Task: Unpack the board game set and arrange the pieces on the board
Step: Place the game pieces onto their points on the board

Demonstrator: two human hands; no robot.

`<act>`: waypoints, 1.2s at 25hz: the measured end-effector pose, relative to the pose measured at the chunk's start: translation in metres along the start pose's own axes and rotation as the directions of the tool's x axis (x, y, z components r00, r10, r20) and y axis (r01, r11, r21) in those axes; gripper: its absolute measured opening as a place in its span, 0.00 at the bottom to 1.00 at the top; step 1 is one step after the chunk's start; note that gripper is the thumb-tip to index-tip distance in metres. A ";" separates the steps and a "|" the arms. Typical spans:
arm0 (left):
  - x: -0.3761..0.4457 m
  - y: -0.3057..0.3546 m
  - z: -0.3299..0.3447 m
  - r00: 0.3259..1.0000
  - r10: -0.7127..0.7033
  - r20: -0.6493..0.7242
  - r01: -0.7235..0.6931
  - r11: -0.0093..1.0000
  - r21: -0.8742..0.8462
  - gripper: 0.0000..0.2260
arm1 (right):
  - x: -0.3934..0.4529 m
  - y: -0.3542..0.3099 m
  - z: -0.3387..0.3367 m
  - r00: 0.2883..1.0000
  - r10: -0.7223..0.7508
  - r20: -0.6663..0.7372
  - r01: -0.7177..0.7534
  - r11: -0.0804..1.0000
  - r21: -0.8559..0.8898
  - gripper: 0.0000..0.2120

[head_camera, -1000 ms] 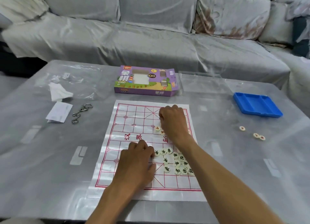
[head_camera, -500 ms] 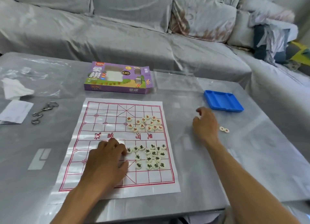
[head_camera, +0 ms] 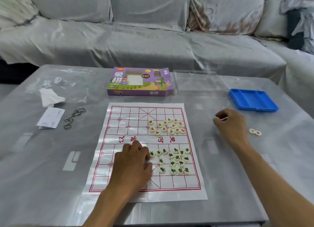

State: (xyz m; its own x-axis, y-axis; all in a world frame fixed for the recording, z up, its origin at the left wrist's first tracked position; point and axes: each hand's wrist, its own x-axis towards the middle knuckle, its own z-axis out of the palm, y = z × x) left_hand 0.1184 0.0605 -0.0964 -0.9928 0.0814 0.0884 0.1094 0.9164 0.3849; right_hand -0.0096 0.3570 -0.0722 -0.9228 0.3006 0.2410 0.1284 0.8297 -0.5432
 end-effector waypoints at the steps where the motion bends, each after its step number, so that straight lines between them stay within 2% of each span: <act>1: 0.001 0.002 -0.001 1.000 -0.014 0.006 0.014 1.000 -0.002 0.09 | -0.006 -0.029 0.010 0.995 -0.101 0.006 0.101 0.994 0.038 0.03; 3: 0.002 0.003 -0.004 0.999 -0.033 0.030 0.033 0.999 0.003 0.11 | -0.023 -0.084 0.041 0.957 -0.280 0.078 0.272 0.956 0.107 0.02; 5: 0.002 0.003 -0.007 0.998 -0.043 0.047 0.043 0.999 -0.003 0.13 | -0.038 -0.121 0.075 0.916 -0.372 0.148 0.358 0.927 0.113 0.03; 10: 0.004 0.001 -0.009 0.998 -0.018 0.054 0.018 1.000 -0.007 0.14 | -0.043 -0.133 0.108 0.882 -0.431 0.190 0.456 0.882 -0.115 0.09; 13: 0.005 -0.004 -0.007 0.998 -0.026 0.057 0.025 0.999 0.021 0.14 | -0.040 -0.124 0.086 0.869 -0.478 0.128 0.483 0.876 -0.009 0.07; 14: 0.006 -0.005 -0.006 0.998 -0.022 0.058 0.021 0.999 0.030 0.14 | -0.035 -0.110 0.070 0.886 -0.452 0.103 0.455 0.890 -0.003 0.07; 16: 0.006 -0.008 -0.002 0.998 -0.025 0.058 0.023 0.999 0.035 0.12 | -0.018 -0.063 0.033 0.942 -0.321 0.103 0.335 0.919 -0.209 0.09; 18: 0.006 -0.006 0.000 0.998 -0.019 0.052 0.017 0.999 0.037 0.11 | -0.001 0.003 -0.004 0.995 -0.032 0.096 0.074 0.874 -0.480 0.15; 20: 0.007 -0.004 0.001 0.999 -0.013 0.047 0.010 0.998 0.063 0.11 | 0.000 0.058 -0.031 0.970 0.225 0.094 -0.141 0.832 -0.537 0.20; 21: 0.007 -0.005 0.002 0.999 -0.011 0.041 0.008 0.997 0.073 0.10 | -0.001 0.076 -0.037 0.959 0.260 0.112 -0.170 0.845 -0.507 0.18; 23: 0.006 -0.005 0.001 0.999 -0.020 0.047 0.016 0.996 0.083 0.11 | 0.001 0.092 -0.032 0.976 0.174 0.128 -0.107 0.905 -0.412 0.13; 25: 0.006 -0.002 0.000 0.998 -0.025 0.052 0.021 0.997 0.074 0.11 | 0.004 0.095 -0.027 0.993 0.092 0.078 -0.059 0.933 -0.355 0.12; 30: 0.002 0.002 -0.004 0.998 -0.016 0.061 0.012 0.998 0.064 0.12 | -0.001 0.089 -0.021 0.993 0.094 0.068 -0.064 0.935 -0.349 0.11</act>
State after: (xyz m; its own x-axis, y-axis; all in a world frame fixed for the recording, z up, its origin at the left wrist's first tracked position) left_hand 0.1167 0.0613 -0.0921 -0.9955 0.0910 0.0260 0.0945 0.9406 0.3262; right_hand 0.0102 0.4411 -0.1037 -0.9293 0.3444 0.1336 0.3063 0.9206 -0.2423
